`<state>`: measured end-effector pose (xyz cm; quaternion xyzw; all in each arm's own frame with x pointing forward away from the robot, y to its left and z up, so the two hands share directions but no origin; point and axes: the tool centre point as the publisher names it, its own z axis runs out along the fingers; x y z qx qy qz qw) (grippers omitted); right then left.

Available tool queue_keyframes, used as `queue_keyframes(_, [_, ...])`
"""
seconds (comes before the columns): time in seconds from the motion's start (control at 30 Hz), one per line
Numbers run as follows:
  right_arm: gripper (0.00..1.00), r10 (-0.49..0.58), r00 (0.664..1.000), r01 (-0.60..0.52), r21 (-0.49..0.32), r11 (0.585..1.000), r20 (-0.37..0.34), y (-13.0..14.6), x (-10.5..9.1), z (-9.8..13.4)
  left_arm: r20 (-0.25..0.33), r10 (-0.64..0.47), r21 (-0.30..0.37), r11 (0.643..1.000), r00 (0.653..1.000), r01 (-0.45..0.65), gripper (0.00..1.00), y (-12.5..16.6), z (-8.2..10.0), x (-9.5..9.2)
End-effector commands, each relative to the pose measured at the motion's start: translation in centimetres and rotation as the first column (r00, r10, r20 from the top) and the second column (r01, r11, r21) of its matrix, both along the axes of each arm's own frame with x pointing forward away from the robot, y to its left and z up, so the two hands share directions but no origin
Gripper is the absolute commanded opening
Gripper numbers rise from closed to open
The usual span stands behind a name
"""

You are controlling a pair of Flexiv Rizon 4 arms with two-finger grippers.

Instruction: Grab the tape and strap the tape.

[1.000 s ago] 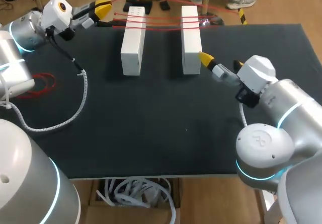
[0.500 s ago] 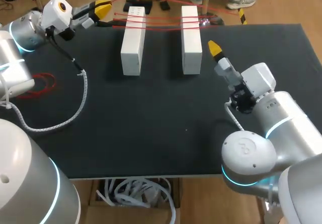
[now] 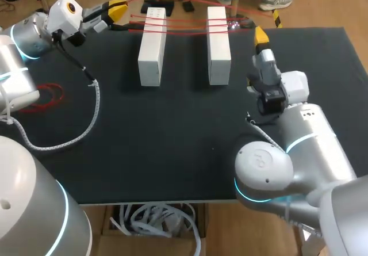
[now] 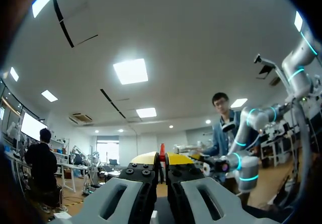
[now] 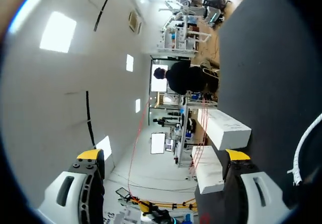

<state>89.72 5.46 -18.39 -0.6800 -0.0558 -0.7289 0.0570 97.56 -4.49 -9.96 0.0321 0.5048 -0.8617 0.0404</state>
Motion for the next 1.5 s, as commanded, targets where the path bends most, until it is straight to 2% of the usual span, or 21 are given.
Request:
queue_keyframes(0.03, [1.0,-0.079,0.997,0.079,0.187,0.979,-0.007,0.7,0.7,0.7,0.001,-0.003,-0.001,1.0,1.0,0.003,0.0,0.0,-0.1,0.1])
queue_keyframes(0.17, [1.0,-0.09,0.996,0.089,0.215,0.972,-0.005,0.4,1.1,1.5,0.001,-0.003,-0.001,1.0,1.0,0.003,0.0,0.0,-0.1,0.1])
queue_keyframes(0.63, [1.0,-0.107,0.992,0.117,0.212,0.97,-0.059,-0.4,3.1,3.9,0.001,-0.003,-0.001,1.0,1.0,0.003,0.0,0.0,-0.1,0.1])
queue_keyframes(1.0, [1.0,-0.102,0.995,0.102,0.215,0.971,-0.011,-0.9,4.1,6.7,0.001,-0.003,-0.001,1.0,1.0,0.003,0.0,0.0,-0.1,0.1])
queue_keyframes(1.3, [1.0,-0.103,0.995,0.097,0.211,0.973,0.018,-1.1,5.6,7.8,0.001,-0.003,-0.001,1.0,1.0,0.003,0.0,0.0,-0.1,0.1])
queue_keyframes(1.37, [0.8,-0.099,0.995,0.092,0.211,0.973,0.022,-0.9,6.0,8.0,0.001,-0.003,-0.001,1.0,1.0,0.003,0.0,0.0,-0.1,0.1])
queue_keyframes(1.5, [0.76,-0.09,0.996,0.083,0.222,0.972,0.021,-0.6,6.7,8.0,0.001,-0.003,-0.001,1.0,1.0,0.003,0.0,0.0,-0.1,0.1])
